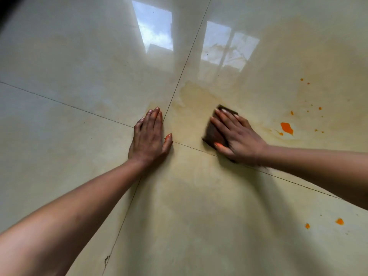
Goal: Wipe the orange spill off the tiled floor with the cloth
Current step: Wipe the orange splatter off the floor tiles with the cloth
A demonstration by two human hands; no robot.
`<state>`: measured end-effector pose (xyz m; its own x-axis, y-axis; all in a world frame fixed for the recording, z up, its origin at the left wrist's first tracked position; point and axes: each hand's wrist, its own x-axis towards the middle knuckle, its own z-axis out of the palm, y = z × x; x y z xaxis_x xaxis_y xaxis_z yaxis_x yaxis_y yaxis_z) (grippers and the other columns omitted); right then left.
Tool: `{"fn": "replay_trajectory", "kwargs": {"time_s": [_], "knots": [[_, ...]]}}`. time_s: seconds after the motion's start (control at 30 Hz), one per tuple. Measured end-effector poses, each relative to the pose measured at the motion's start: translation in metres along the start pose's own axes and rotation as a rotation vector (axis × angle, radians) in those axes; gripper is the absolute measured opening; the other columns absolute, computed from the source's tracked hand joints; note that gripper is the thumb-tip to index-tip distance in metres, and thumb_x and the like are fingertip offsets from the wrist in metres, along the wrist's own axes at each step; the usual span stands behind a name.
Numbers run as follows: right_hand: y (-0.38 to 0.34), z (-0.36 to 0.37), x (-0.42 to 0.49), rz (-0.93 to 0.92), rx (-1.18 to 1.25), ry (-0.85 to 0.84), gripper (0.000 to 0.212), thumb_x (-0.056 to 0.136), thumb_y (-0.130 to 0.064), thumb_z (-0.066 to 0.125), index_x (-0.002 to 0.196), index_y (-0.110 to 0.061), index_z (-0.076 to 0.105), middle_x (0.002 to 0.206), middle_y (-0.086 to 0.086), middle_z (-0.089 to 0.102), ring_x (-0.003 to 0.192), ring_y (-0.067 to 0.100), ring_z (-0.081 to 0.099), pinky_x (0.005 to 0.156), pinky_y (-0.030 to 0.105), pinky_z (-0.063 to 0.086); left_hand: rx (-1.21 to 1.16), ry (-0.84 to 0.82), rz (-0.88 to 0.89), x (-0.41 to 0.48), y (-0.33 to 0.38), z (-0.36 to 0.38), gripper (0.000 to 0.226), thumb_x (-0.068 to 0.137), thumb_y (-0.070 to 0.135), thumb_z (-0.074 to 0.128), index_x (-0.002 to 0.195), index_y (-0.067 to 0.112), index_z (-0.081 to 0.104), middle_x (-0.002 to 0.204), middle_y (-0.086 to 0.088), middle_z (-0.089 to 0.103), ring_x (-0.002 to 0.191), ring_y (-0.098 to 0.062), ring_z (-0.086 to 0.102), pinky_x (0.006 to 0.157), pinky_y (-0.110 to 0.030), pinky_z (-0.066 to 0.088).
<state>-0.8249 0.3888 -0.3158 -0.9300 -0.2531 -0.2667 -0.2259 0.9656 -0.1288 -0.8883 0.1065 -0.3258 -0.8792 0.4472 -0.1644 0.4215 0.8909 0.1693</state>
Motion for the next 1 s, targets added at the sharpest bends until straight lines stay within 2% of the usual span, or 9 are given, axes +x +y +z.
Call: {"fn": "replay_trajectory", "kwargs": {"time_s": [0.1, 0.27, 0.43, 0.57, 0.63, 0.8, 0.87, 0.93, 1.0], "knots": [[-0.019, -0.005, 0.023, 0.098, 0.073, 0.027, 0.077, 0.093, -0.058, 0.036, 0.155, -0.024, 0.008, 0.164, 0.003, 0.001, 0.150, 0.018, -0.001, 0.120, 0.040, 0.006, -0.009, 0.020, 0.000, -0.002, 0.001, 0.003, 0.076, 0.089, 0.047, 0.029, 0.149, 0.003, 0.020, 0.159, -0.011, 0.017, 0.147, -0.023, 0.012, 0.116, -0.039, 0.011], [0.034, 0.014, -0.109, -0.035, -0.017, -0.053, 0.081, 0.087, -0.065, 0.024, 0.154, -0.028, -0.003, 0.163, 0.001, -0.005, 0.151, 0.020, -0.001, 0.119, 0.033, -0.003, 0.024, -0.037, -0.043, 0.002, 0.008, 0.005, 0.071, 0.098, 0.051, 0.025, 0.150, 0.004, 0.013, 0.160, -0.010, 0.009, 0.147, -0.024, 0.004, 0.116, -0.042, 0.006], [0.053, 0.008, -0.060, 0.373, 0.108, 0.098, 0.077, 0.091, -0.053, 0.042, 0.155, -0.018, 0.014, 0.163, 0.007, 0.009, 0.150, 0.021, 0.006, 0.119, 0.039, 0.008, 0.077, -0.097, -0.067, 0.004, 0.038, 0.002, 0.085, 0.092, 0.062, 0.018, 0.150, 0.002, 0.005, 0.160, -0.013, 0.000, 0.147, -0.029, -0.001, 0.117, -0.049, 0.001], [0.026, 0.038, -0.131, 0.186, 0.101, 0.077, 0.080, 0.086, -0.055, 0.040, 0.154, -0.018, 0.019, 0.162, 0.008, 0.013, 0.150, 0.023, 0.010, 0.119, 0.045, 0.018, -0.015, -0.199, 0.130, -0.008, 0.128, 0.017, 0.090, 0.089, 0.068, 0.019, 0.151, 0.006, -0.003, 0.161, -0.007, -0.008, 0.147, -0.027, -0.007, 0.115, -0.051, 0.000], [0.039, 0.041, -0.165, 0.146, 0.123, 0.068, 0.081, 0.084, -0.057, 0.038, 0.154, -0.019, 0.020, 0.162, 0.008, 0.014, 0.149, 0.023, 0.012, 0.116, 0.048, 0.024, -0.031, -0.253, 0.114, -0.014, 0.153, 0.023, 0.092, 0.089, 0.070, 0.018, 0.150, 0.007, -0.009, 0.160, -0.005, -0.015, 0.146, -0.028, -0.015, 0.114, -0.053, -0.005], [0.095, 0.007, -0.074, 0.705, 0.258, 0.176, 0.075, 0.093, -0.048, 0.044, 0.154, -0.017, 0.013, 0.163, 0.008, 0.008, 0.150, 0.023, 0.004, 0.121, 0.041, 0.006, 0.012, -0.331, 0.101, -0.006, 0.156, 0.022, 0.095, 0.087, 0.072, 0.018, 0.148, 0.008, -0.017, 0.157, -0.004, -0.025, 0.143, -0.031, -0.022, 0.114, -0.056, -0.005], [0.079, 0.016, -0.073, 0.612, 0.247, 0.183, 0.077, 0.092, -0.047, 0.046, 0.154, -0.018, 0.013, 0.163, 0.009, 0.008, 0.150, 0.023, 0.004, 0.120, 0.041, 0.005, 0.021, -0.363, 0.097, -0.004, 0.159, 0.017, 0.096, 0.087, 0.071, 0.021, 0.148, 0.008, -0.017, 0.157, -0.003, -0.025, 0.144, -0.031, -0.021, 0.114, -0.057, -0.003], [0.049, 0.036, -0.125, 0.291, 0.170, 0.136, 0.080, 0.086, -0.052, 0.046, 0.154, -0.019, 0.018, 0.162, 0.008, 0.013, 0.150, 0.023, 0.009, 0.119, 0.044, 0.015, 0.030, -0.393, 0.077, -0.003, 0.164, 0.010, 0.097, 0.088, 0.070, 0.027, 0.149, 0.007, -0.016, 0.157, -0.004, -0.024, 0.144, -0.032, -0.019, 0.115, -0.058, 0.001], [0.053, 0.045, -0.179, 0.133, 0.139, 0.094, 0.083, 0.082, -0.056, 0.044, 0.153, -0.020, 0.023, 0.161, 0.008, 0.018, 0.148, 0.024, 0.016, 0.115, 0.047, 0.025, 0.020, -0.429, 0.047, -0.002, 0.167, 0.003, 0.098, 0.089, 0.068, 0.034, 0.149, 0.007, -0.015, 0.158, -0.004, -0.023, 0.145, -0.032, -0.018, 0.115, -0.058, 0.005]]}}
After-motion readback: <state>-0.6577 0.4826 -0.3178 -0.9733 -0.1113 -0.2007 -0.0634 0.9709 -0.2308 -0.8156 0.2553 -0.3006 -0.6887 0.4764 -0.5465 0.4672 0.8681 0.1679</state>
